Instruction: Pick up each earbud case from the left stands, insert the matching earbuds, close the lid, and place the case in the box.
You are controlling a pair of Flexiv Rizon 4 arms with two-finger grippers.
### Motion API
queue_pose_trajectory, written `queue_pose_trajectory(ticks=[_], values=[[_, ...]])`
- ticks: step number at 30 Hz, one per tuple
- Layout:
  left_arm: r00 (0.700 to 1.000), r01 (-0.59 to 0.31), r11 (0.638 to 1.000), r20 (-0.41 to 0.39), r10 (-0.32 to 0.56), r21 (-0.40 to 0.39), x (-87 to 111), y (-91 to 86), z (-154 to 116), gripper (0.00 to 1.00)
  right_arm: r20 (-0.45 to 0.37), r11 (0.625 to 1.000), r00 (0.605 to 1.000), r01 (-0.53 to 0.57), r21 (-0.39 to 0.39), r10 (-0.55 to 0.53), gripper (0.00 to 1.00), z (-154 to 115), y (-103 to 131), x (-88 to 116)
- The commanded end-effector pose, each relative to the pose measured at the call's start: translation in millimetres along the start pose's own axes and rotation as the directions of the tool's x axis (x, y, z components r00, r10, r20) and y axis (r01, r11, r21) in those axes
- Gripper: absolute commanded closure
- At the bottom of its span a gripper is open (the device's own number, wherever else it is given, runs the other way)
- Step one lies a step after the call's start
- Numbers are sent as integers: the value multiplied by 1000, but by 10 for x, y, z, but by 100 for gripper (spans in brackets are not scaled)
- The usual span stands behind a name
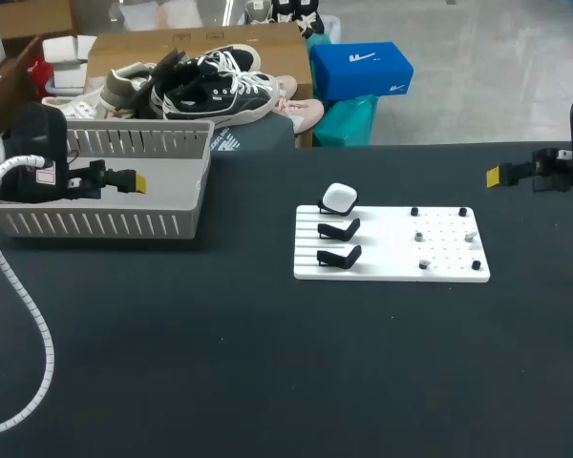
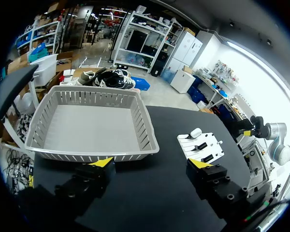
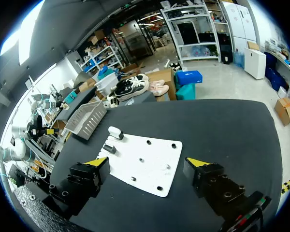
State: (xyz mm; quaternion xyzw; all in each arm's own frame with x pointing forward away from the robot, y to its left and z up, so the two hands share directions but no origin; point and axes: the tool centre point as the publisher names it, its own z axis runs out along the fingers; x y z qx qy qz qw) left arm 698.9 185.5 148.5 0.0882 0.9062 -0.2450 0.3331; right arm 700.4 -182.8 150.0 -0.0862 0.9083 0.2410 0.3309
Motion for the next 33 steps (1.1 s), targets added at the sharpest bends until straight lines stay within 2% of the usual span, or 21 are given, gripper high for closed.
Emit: queue_pose_trajectory(ticks=[1, 6, 11, 15, 18, 22, 27, 30, 33], values=[[1000, -12, 1000, -3, 12, 3, -30, -16, 5, 0, 0, 1000, 1000, 2, -4, -2, 0, -1, -12, 1], [992, -124, 992, 20, 123, 19, -111, -90, 76, 0, 0, 1000, 1000, 2, -4, -2, 0, -1, -12, 1], [971, -238, 964, 40, 235, 122, -213, -211, 168, 0, 0, 1000, 1000, 2, -4, -2, 0, -1, -12, 1], [941, -337, 916, 55, 334, 219, -280, -358, 253, 0, 0, 1000, 1000, 2, -4, -2, 0, -1, -12, 1], [901, -428, 851, 66, 429, 303, -323, -469, 332, 0, 0, 1000, 1000, 2, -4, -2, 0, -1, -12, 1], [824, -541, 728, 91, 560, 420, -358, -613, 440, 0, 0, 1000, 1000, 2, -4, -2, 0, -1, -12, 1], [732, -638, 606, 130, 669, 475, -395, -763, 657, 0, 0, 1000, 1000, 2, -4, -2, 0, -1, -12, 1], [666, -686, 502, 177, 725, 526, -380, -858, 758, 0, 0, 1000, 1000, 2, -4, -2, 0, -1, -12, 1], [614, -718, 431, 206, 762, 547, -356, -921, 883, 0, 0, 1000, 1000, 2, -4, -2, 0, -1, -12, 1]])
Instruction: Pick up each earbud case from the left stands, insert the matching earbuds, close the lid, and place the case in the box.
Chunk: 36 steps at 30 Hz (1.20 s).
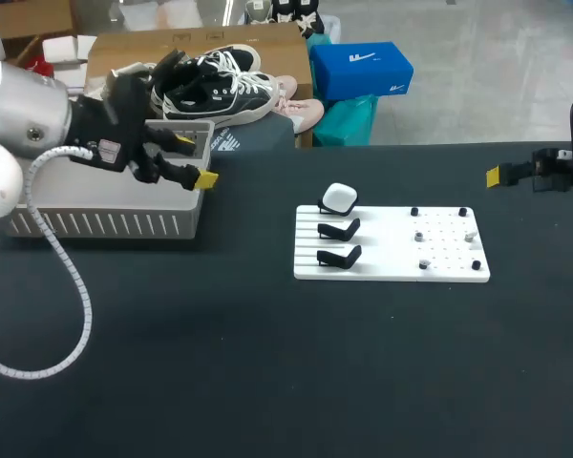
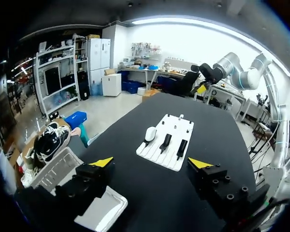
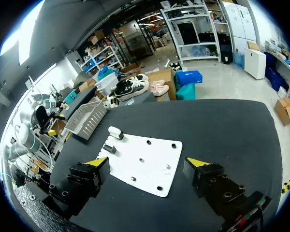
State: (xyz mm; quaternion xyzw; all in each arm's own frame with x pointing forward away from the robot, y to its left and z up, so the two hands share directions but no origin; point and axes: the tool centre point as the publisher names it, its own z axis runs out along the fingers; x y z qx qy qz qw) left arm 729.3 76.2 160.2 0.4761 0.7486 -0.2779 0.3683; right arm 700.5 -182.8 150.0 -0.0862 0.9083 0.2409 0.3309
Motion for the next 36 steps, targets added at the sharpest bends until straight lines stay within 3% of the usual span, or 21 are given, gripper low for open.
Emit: queue_pose_trajectory(ticks=[1, 13, 21, 36], values=[[983, -181, 949, 20, 182, 259, -32, 107, 274, 0, 0, 1000, 1000, 2, -4, -2, 0, -1, -12, 2], [966, -249, 896, 30, 256, 367, -6, 238, 822, 0, 0, 1000, 1000, 2, -4, -2, 0, -1, -12, 2], [971, -227, 886, 21, 239, 404, 18, 327, 1134, 0, 0, 1000, 1000, 2, -4, -2, 0, -1, -12, 2], [971, -233, 869, 47, 236, 436, 29, 286, 1655, 0, 0, 1000, 1000, 2, -4, -2, 0, -1, -12, 2]])
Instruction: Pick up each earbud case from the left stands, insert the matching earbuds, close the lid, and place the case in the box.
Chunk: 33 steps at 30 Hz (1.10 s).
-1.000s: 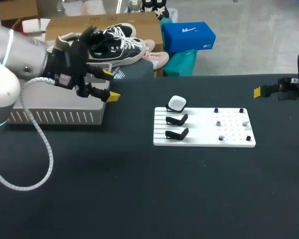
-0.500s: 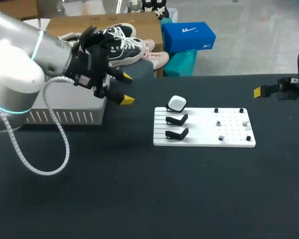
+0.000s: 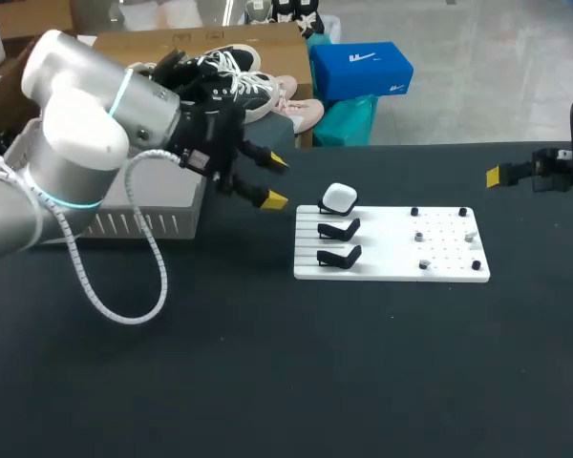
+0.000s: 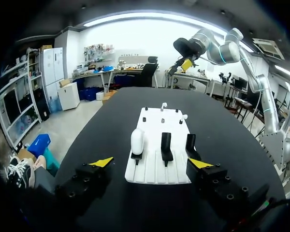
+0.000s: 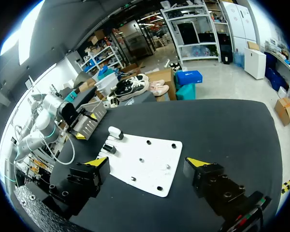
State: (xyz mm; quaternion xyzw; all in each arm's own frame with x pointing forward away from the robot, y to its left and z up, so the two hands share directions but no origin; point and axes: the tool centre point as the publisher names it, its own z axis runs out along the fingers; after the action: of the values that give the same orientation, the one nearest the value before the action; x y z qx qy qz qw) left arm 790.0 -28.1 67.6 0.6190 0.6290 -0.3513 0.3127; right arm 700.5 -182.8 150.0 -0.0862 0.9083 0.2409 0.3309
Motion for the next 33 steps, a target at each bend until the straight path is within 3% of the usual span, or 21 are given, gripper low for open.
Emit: queue_pose_trajectory(ticks=[1, 8, 9, 15, 18, 19, 20, 25, 33], values=[[1000, -3, 993, 17, 1, 119, -14, 140, 127, 0, 0, 1000, 1000, 2, -4, -2, 0, -2, -12, 2], [999, 10, 992, 48, -17, 125, -33, 204, 257, 4, 0, 1000, 1000, 2, -4, -2, 0, -2, -12, 2], [999, 11, 992, 49, -18, 125, -25, 204, 279, 0, 0, 1000, 1000, 2, -4, -2, 0, -2, -12, 2], [998, 19, 992, 56, -26, 123, -14, 239, 392, 0, 0, 1000, 1000, 2, -4, -2, 0, -2, -12, 2], [998, 22, 993, 60, -30, 118, -11, 268, 448, 13, 0, 1000, 1000, 2, -4, -2, 0, -2, -12, 2], [998, 23, 993, 61, -30, 117, -9, 277, 467, 37, 0, 1000, 1000, 2, -4, -2, 0, -2, -12, 2], [998, 23, 993, 62, -30, 116, -7, 283, 484, 52, 0, 1000, 1000, 2, -4, -2, 0, -2, -12, 2], [997, 33, 994, 62, -40, 104, 5, 314, 559, 39, 0, 1000, 1000, 2, -4, -2, 0, -2, -12, 2], [996, 46, 995, 67, -52, 90, 2, 381, 663, 51, 0, 1000, 1000, 2, -4, -2, 0, -2, -12, 2]])
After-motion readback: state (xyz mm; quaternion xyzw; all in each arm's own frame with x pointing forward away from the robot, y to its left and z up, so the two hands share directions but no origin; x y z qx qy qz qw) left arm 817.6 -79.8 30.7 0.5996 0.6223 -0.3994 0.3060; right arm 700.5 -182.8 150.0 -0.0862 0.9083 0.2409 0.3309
